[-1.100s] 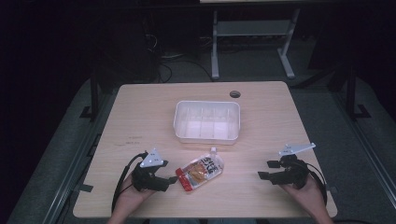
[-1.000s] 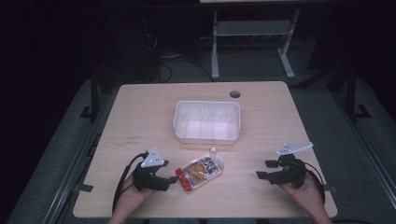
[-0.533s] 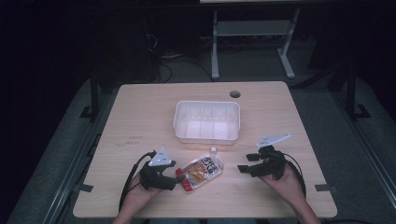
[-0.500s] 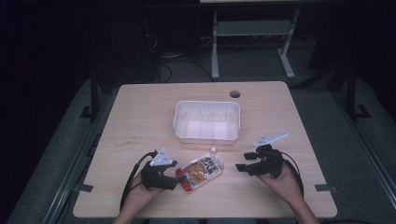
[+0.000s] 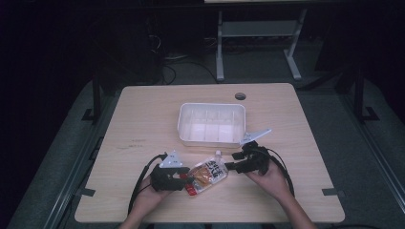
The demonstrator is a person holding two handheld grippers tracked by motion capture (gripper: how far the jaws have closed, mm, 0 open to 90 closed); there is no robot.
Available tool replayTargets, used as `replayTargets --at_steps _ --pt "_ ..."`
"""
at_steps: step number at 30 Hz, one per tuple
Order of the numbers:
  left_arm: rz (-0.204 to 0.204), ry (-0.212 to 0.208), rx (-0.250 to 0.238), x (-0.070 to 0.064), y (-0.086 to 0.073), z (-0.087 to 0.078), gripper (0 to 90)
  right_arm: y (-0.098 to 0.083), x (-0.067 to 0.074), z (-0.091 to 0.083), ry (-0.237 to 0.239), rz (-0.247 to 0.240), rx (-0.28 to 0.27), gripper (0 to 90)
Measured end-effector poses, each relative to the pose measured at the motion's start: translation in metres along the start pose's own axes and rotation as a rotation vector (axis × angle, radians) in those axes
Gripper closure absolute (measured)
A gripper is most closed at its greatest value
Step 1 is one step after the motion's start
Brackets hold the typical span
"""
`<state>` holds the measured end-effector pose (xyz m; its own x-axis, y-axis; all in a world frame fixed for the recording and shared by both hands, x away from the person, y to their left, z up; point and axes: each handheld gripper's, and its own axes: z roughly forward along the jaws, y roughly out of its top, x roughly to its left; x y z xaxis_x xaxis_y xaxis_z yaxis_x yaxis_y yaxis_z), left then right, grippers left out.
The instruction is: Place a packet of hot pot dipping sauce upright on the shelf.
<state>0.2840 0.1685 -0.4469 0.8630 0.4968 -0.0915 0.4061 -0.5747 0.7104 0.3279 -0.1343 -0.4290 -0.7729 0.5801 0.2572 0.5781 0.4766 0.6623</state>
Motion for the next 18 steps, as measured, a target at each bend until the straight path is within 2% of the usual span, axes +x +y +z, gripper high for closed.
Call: replayTargets --at_steps 3,6,10,11,18 --pt "0.003 -0.001 0.018 0.000 0.000 0.001 69.1 0.005 -0.005 0.013 0.026 0.040 0.034 53.8" --pt "0.007 -0.001 0.025 0.000 0.000 0.001 72.4 0.007 -0.009 0.019 0.041 0.069 0.041 54.8" --pt "0.025 0.017 0.053 -0.001 0.000 0.004 76.6 0.005 -0.017 0.025 0.033 0.111 0.067 54.5" --pt "0.048 0.031 0.072 -0.004 0.001 0.006 77.0 0.005 -0.018 0.025 0.033 0.116 0.068 54.3" --pt "0.057 0.031 0.104 -0.006 0.002 0.011 81.6 0.003 -0.020 0.029 0.048 0.141 0.078 53.5"
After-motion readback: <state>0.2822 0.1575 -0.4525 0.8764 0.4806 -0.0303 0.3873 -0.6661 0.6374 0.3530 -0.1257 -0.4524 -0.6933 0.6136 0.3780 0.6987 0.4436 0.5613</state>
